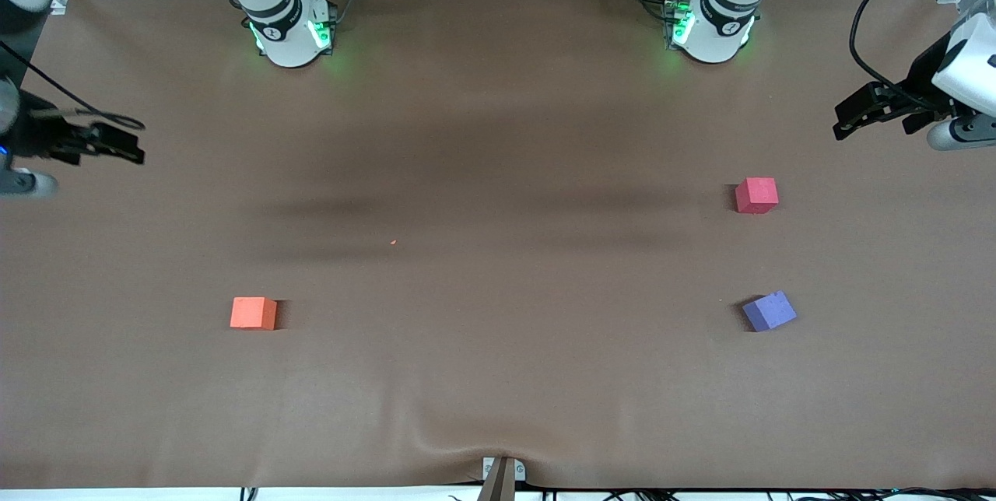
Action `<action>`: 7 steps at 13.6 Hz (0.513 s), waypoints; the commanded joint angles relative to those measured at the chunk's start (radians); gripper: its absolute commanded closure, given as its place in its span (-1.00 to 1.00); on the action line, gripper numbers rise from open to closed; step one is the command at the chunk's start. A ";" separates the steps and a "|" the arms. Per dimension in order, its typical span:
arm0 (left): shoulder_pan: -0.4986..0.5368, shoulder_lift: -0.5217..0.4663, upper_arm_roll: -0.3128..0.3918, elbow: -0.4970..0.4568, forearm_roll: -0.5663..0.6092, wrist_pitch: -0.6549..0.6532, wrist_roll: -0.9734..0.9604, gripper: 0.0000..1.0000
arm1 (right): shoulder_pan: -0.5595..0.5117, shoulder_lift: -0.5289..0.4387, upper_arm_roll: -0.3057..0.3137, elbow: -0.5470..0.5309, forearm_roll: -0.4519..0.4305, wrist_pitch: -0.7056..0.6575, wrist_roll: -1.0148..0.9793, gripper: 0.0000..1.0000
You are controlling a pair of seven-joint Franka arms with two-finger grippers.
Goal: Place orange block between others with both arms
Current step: 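Reach the right gripper toward the orange cube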
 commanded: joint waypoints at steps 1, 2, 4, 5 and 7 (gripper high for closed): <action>0.013 0.014 -0.007 0.028 0.012 -0.030 0.019 -1.00 | 0.020 0.143 0.002 0.012 0.020 0.106 0.011 -1.00; 0.011 0.014 -0.007 0.028 0.012 -0.030 0.017 -1.00 | 0.021 0.193 0.001 0.011 0.046 0.164 0.011 -1.00; 0.013 0.017 -0.007 0.027 0.012 -0.029 0.017 -1.00 | 0.018 0.300 0.002 0.018 0.115 0.264 0.009 -1.00; 0.013 0.017 -0.007 0.027 0.012 -0.025 0.017 -1.00 | 0.041 0.363 0.001 0.020 0.113 0.340 -0.004 -1.00; 0.011 0.020 -0.008 0.027 0.012 -0.018 0.017 -1.00 | 0.075 0.455 0.001 0.022 0.068 0.491 -0.044 -1.00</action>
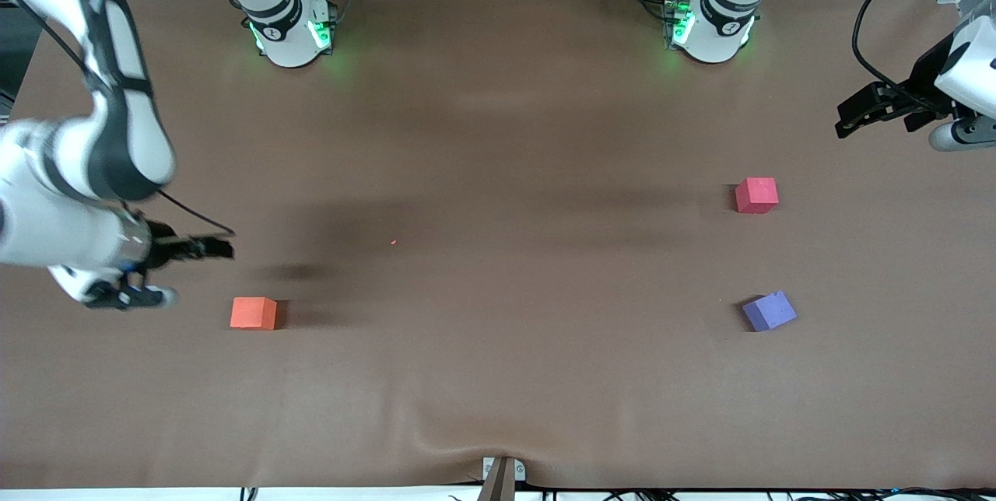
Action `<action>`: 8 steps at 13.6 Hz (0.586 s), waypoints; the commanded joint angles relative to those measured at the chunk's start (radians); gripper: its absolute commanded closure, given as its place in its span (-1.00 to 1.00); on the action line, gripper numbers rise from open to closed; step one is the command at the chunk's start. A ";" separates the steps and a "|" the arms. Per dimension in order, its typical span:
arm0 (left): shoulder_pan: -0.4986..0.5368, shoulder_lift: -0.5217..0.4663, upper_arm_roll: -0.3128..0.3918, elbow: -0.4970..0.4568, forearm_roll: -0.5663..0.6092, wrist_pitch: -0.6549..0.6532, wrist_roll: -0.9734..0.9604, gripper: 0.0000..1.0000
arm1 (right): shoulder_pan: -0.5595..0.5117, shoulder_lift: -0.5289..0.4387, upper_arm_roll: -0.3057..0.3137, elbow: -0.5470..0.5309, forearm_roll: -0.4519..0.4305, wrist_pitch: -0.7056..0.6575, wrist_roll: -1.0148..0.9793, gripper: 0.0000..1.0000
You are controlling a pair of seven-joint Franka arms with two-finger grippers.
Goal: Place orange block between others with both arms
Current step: 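Lower the right gripper and grasp the orange cube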
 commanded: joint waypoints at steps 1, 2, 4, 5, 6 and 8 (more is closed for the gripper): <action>0.007 0.014 -0.008 0.025 0.012 -0.006 0.014 -1.00 | 0.029 0.114 -0.004 0.039 -0.049 0.127 -0.059 -1.00; 0.005 0.014 -0.008 0.023 0.012 -0.003 0.008 -1.00 | 0.026 0.136 -0.004 0.039 -0.066 0.172 -0.092 -1.00; 0.008 0.013 -0.011 0.022 0.008 -0.001 0.008 -1.00 | 0.016 0.168 -0.007 0.039 -0.073 0.215 -0.136 -1.00; 0.008 0.013 -0.008 0.019 0.008 -0.003 0.008 -1.00 | 0.015 0.176 -0.008 0.039 -0.073 0.230 -0.139 -1.00; 0.008 0.011 -0.008 0.011 0.008 -0.001 0.009 -1.00 | 0.015 0.182 -0.008 0.037 -0.074 0.249 -0.139 -1.00; 0.008 0.013 -0.006 0.011 0.014 0.002 0.009 -1.00 | 0.015 0.205 -0.008 0.037 -0.074 0.286 -0.138 -1.00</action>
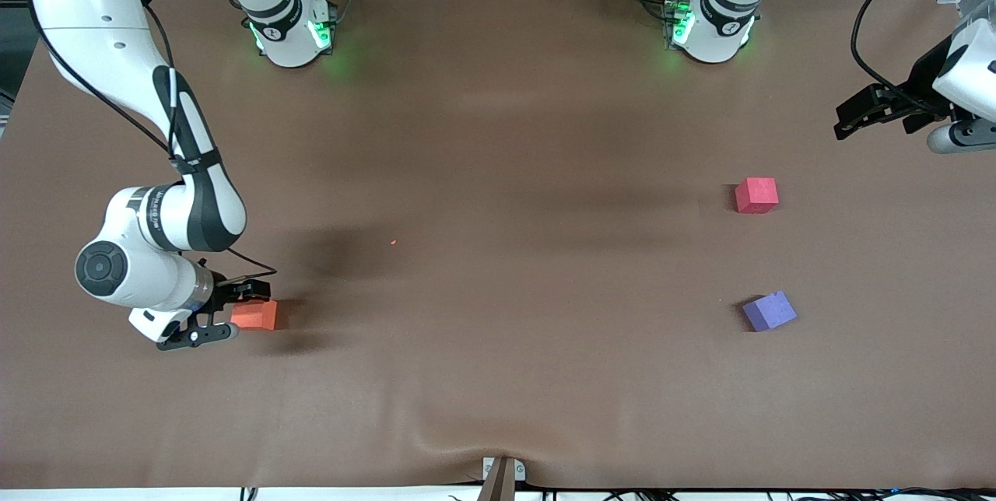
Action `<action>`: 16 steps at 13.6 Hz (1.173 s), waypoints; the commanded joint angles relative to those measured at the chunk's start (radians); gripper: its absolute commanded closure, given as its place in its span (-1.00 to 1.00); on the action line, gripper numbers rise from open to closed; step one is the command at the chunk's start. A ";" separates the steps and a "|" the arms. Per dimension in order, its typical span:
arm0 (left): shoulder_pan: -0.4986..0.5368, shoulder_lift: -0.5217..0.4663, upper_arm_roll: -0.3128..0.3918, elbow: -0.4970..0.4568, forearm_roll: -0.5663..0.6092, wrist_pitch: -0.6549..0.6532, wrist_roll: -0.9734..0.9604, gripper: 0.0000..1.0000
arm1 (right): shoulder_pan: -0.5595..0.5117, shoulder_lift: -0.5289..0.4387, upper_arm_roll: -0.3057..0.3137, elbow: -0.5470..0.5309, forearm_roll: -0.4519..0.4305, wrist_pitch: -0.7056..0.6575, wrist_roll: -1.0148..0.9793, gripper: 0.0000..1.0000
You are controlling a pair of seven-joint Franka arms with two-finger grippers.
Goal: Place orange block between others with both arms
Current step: 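Lower the right gripper and grasp the orange cube, then carry the orange cube with the right gripper to the table middle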
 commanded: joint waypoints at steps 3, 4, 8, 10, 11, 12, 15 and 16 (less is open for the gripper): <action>0.010 0.010 -0.005 0.010 0.014 0.020 0.009 -1.00 | -0.029 0.076 0.007 0.016 -0.016 0.113 -0.014 -1.00; 0.010 0.010 -0.005 0.010 0.014 0.020 0.009 -1.00 | -0.038 0.078 0.008 0.010 -0.013 0.121 -0.012 -0.73; 0.019 0.012 -0.007 0.004 0.002 0.035 0.009 -1.00 | -0.017 0.059 0.019 -0.015 0.001 0.097 0.034 1.00; 0.023 0.012 -0.007 -0.005 -0.002 0.043 0.011 -1.00 | 0.035 0.015 0.071 -0.013 0.001 0.013 0.192 1.00; 0.023 0.012 -0.007 -0.005 -0.002 0.043 0.011 -1.00 | 0.073 -0.011 0.098 -0.013 0.001 -0.012 0.289 1.00; 0.023 0.012 -0.007 -0.005 -0.002 0.043 0.012 -1.00 | 0.128 -0.033 0.109 -0.013 0.001 -0.026 0.363 0.91; 0.023 0.015 -0.007 -0.004 -0.002 0.043 0.018 -1.00 | 0.368 -0.025 0.114 -0.003 0.003 0.012 0.603 0.77; 0.022 0.018 -0.010 -0.001 -0.008 0.045 0.018 -1.00 | 0.465 -0.004 0.112 0.008 -0.001 0.055 0.740 0.77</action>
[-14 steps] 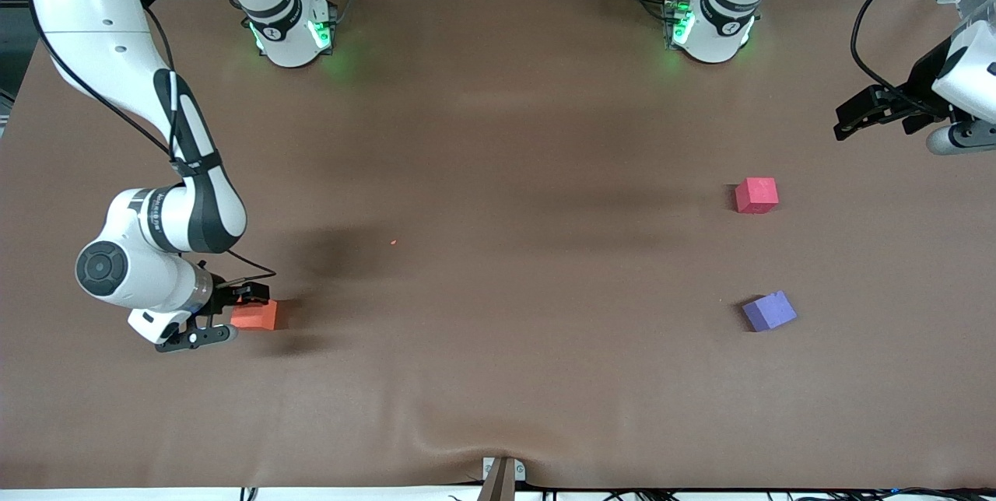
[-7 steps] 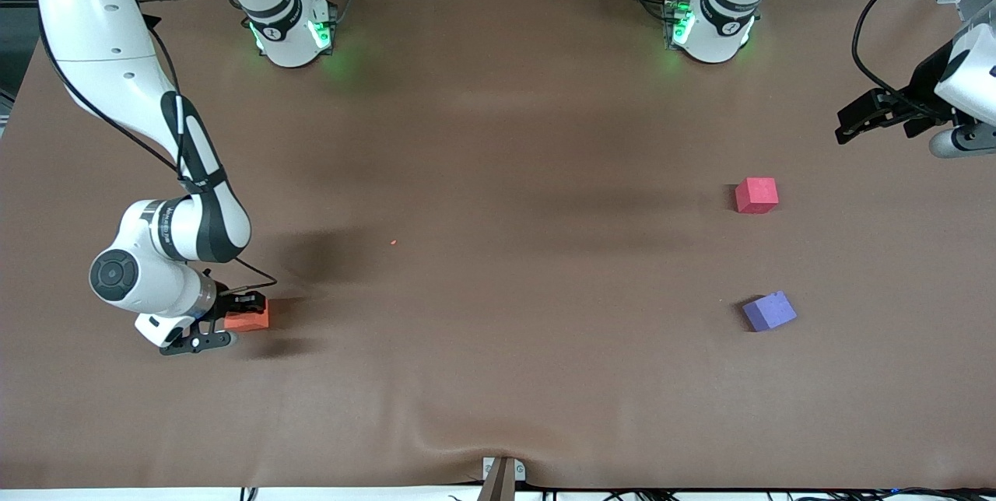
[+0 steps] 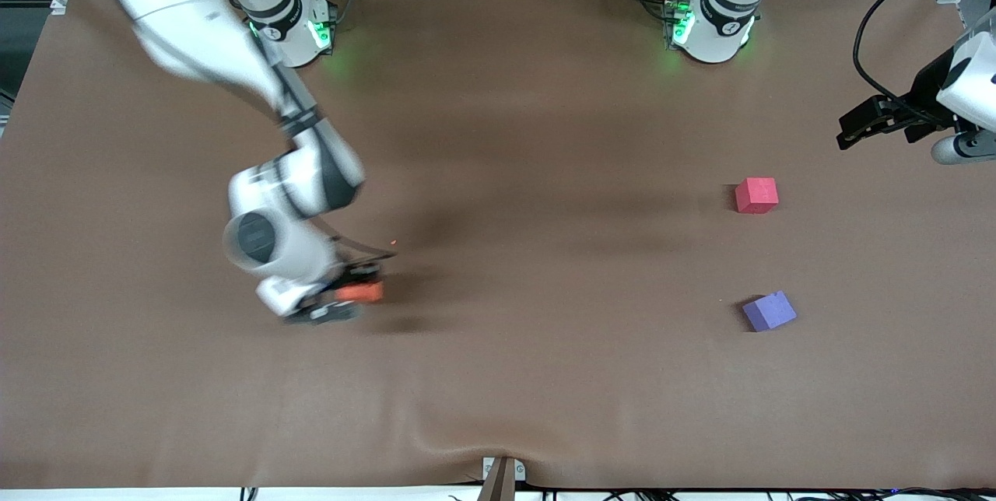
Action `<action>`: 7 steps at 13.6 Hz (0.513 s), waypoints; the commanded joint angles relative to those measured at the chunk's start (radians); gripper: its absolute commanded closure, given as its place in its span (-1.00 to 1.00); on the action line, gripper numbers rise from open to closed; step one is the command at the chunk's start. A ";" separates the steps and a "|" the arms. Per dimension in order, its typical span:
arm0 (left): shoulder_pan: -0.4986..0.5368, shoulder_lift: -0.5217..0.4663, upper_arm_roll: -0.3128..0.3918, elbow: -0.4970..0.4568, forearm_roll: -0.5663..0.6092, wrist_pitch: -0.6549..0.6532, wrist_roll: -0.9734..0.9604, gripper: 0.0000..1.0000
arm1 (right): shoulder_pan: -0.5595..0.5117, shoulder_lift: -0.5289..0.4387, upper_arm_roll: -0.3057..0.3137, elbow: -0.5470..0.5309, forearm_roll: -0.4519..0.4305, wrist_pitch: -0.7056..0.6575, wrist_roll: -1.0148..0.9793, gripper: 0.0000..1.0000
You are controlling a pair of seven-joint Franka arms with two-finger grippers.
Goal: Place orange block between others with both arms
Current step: 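Carry the orange cube with the right gripper to the table middle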
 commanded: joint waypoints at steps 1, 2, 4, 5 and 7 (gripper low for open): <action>0.009 0.007 -0.010 0.007 -0.009 0.017 0.018 -1.00 | 0.222 0.037 -0.019 0.017 -0.010 0.067 0.283 0.77; 0.007 0.013 -0.010 0.006 -0.009 0.023 0.018 -1.00 | 0.270 0.055 -0.019 0.034 -0.016 0.068 0.334 0.76; 0.004 0.022 -0.012 0.006 -0.009 0.029 0.018 -1.00 | 0.322 0.086 -0.021 0.071 -0.013 0.071 0.399 0.70; 0.002 0.024 -0.013 0.006 -0.009 0.034 0.018 -1.00 | 0.335 0.109 -0.021 0.094 -0.020 0.072 0.423 0.69; 0.001 0.028 -0.016 0.006 -0.009 0.037 0.017 -1.00 | 0.358 0.164 -0.036 0.147 -0.025 0.074 0.436 0.56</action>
